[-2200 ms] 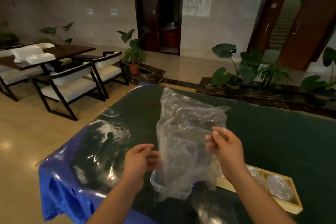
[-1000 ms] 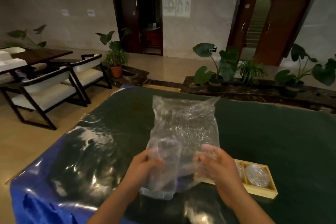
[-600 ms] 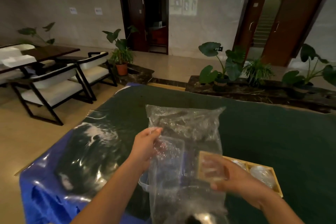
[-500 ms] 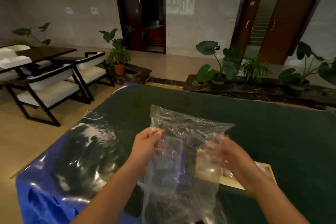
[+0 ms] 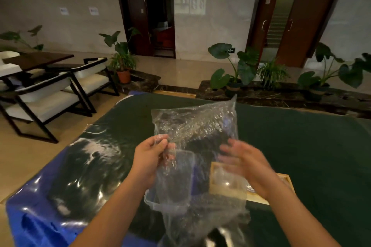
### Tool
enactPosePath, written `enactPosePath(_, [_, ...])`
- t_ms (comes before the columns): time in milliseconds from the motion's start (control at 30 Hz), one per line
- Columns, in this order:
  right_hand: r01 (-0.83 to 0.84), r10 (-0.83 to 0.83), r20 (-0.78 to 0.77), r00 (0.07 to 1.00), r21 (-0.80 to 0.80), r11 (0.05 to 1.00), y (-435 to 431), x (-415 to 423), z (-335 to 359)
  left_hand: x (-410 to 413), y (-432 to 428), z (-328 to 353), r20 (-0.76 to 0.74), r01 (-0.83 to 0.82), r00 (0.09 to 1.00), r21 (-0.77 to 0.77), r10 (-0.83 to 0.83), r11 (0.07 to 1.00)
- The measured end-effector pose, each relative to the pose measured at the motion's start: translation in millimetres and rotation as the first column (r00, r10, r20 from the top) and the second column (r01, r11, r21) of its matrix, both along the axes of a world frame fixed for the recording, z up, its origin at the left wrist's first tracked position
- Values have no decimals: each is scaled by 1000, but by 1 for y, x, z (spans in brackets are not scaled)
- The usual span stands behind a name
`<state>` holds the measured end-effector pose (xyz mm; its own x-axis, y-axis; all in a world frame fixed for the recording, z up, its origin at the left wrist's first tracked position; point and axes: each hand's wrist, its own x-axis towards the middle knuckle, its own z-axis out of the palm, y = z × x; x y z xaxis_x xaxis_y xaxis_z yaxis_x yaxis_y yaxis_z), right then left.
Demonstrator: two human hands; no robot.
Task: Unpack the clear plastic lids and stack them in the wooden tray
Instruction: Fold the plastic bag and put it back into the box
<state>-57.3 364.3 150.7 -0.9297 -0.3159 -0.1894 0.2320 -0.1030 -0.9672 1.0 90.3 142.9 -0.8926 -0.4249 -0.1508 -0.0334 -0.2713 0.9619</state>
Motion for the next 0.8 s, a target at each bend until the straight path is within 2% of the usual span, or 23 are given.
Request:
enactPosePath(33, [-15,17,-24,1000,63,998,-2,5,-6,0,-2,1,-18,17,1000,48,-16,999])
enactPosePath(100, [98,-95,-44,994,71,993,-7,8,-15,2,-5,2,-9,148,989,146,-148,978])
enactPosePath(133, [151,-150,-29,988,39,988,-8,8,-15,5,-5,0,34,240,969,121,-246,963])
enactPosePath(200, [139,-139,-20,990,-4,990,-8,6,-13,15,-1,-8,146,379,918,-38,-370,925])
enactPosePath(267, [50,-50,-6,999,0,999,-3,7,-11,19,1,-13,166,364,923,-87,-346,927])
enactPosePath(333, [10,-10,-3,1000,9,1000,4,9,-10,21,-3,-13,132,322,940,-34,-315,946])
enactPosePath(400, [60,-58,-26,998,63,996,12,7,-10,22,-8,-12,143,300,945,-13,-295,954])
enactPosePath(533, [113,-109,-75,991,56,992,17,6,-9,23,-11,-15,199,258,953,-138,-229,956])
enactPosePath(633, [65,-64,-72,995,10,998,19,7,-7,23,-12,-10,169,342,928,-21,-334,940])
enactPosePath(667, [44,-44,-66,997,2,999,21,7,-6,22,-12,-10,172,367,918,-27,-357,930])
enactPosePath(767, [-12,12,-70,997,9,1000,24,6,-8,19,-11,-17,164,324,941,-198,-295,925])
enactPosePath(800, [-11,12,-75,997,6,1000,24,6,-9,19,-9,-19,137,308,949,-207,-284,929])
